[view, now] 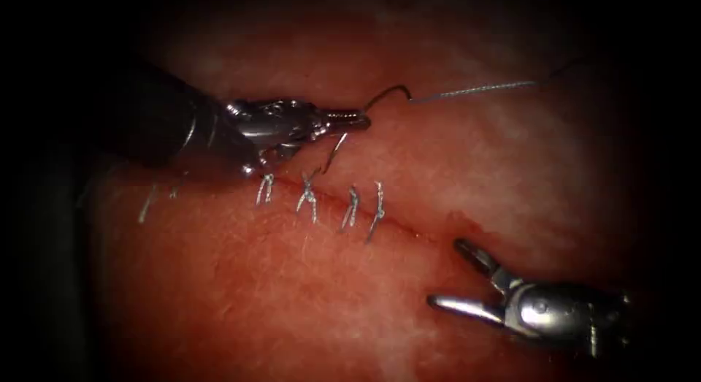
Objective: Wound Closure
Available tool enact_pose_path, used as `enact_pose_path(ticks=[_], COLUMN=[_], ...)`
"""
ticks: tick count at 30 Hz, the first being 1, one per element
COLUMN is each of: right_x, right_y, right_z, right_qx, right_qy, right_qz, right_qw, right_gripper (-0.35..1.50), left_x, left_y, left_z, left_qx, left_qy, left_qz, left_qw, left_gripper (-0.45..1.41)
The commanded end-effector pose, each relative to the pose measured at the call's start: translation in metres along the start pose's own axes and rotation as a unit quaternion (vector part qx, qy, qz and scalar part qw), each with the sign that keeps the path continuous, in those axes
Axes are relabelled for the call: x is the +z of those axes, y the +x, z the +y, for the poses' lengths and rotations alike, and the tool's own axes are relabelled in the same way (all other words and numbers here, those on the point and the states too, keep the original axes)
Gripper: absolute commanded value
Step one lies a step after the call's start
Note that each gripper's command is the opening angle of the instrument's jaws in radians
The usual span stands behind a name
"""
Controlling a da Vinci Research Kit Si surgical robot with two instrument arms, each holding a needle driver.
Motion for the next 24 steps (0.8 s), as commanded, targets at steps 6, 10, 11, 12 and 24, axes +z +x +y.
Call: enact_pose_path(ticks=[6, 10, 11, 12, 24], right_x=[0.0001, 0.0005, 0.0007, 0.0008, 0.0023], right_y=[0.0009, 0.0014, 0.0015, 0.0018, 0.0044], right_z=[0.0005, 0.0009, 0.001, 0.0011, 0.0027], right_qx=[0.011, 0.013, 0.014, 0.015, 0.009], right_qy=[-0.006, -0.009, -0.01, -0.012, -0.042], right_qz=[0.007, 0.007, 0.006, 0.006, -0.007], right_qw=[1.0, 1.0, 1.0, 1.0, 0.999], right_gripper=[1.01, 1.05, 1.05, 1.05, 1.03], left_x=[0.0, -0.0001, -0.0001, -0.0001, -0.0003], left_y=[-0.0015, -0.0009, -0.0008, -0.0009, -0.0048], left_z=[0.0027, 0.0043, 0.0047, 0.0052, 0.0082], left_qx=[-0.062, -0.067, -0.068, -0.069, -0.067], left_qy=[-0.039, -0.04, -0.042, -0.044, 0.003], left_qz=[0.021, 0.026, 0.028, 0.034, 0.072], left_qw=[0.997, 0.997, 0.996, 0.996, 0.995], left_gripper=[-0.45, -0.45, -0.45, -0.45, -0.45])
